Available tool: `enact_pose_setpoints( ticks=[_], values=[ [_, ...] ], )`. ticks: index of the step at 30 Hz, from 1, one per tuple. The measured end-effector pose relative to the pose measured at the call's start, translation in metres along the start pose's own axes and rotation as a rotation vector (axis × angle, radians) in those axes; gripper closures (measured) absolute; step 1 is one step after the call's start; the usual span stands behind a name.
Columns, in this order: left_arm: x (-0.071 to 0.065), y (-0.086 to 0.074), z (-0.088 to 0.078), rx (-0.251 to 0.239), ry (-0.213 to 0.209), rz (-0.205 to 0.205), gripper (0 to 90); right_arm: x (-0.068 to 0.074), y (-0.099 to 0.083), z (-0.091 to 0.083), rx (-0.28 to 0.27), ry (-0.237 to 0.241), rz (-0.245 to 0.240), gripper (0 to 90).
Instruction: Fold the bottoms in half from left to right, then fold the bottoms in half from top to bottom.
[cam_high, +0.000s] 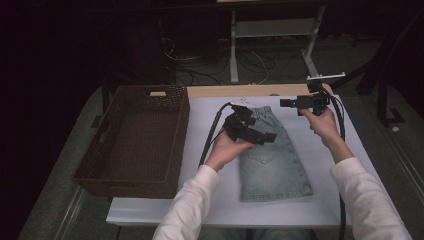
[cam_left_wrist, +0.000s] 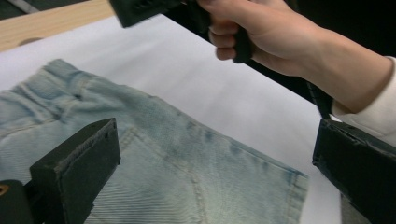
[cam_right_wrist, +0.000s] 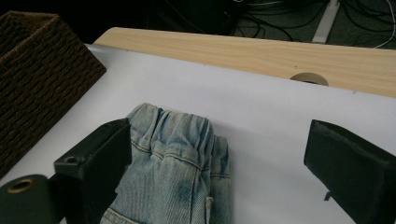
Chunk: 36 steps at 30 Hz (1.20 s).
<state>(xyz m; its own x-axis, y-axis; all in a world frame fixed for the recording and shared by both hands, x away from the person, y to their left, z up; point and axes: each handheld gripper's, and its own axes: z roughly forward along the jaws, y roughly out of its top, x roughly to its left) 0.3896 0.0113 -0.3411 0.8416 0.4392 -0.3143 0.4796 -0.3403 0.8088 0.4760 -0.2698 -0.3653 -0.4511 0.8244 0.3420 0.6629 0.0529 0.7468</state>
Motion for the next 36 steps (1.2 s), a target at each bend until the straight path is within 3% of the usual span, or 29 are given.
enact_pose_setpoints(
  ticks=[25, 32, 36],
  values=[
    [0.071, -0.007, -0.001, -0.057, 0.101, -0.124, 0.1, 0.002, -0.005, 0.015, -0.001, 0.04, 0.008, 5.5],
    [0.091, -0.015, 0.0, -0.046, 0.135, -0.188, 0.0, -0.001, -0.009, 0.017, -0.01, 0.05, 0.013, 5.1],
    [0.098, -0.018, 0.002, -0.06, 0.132, -0.229, 0.0, -0.004, -0.013, 0.02, -0.007, 0.051, 0.02, 5.0]
  ],
)
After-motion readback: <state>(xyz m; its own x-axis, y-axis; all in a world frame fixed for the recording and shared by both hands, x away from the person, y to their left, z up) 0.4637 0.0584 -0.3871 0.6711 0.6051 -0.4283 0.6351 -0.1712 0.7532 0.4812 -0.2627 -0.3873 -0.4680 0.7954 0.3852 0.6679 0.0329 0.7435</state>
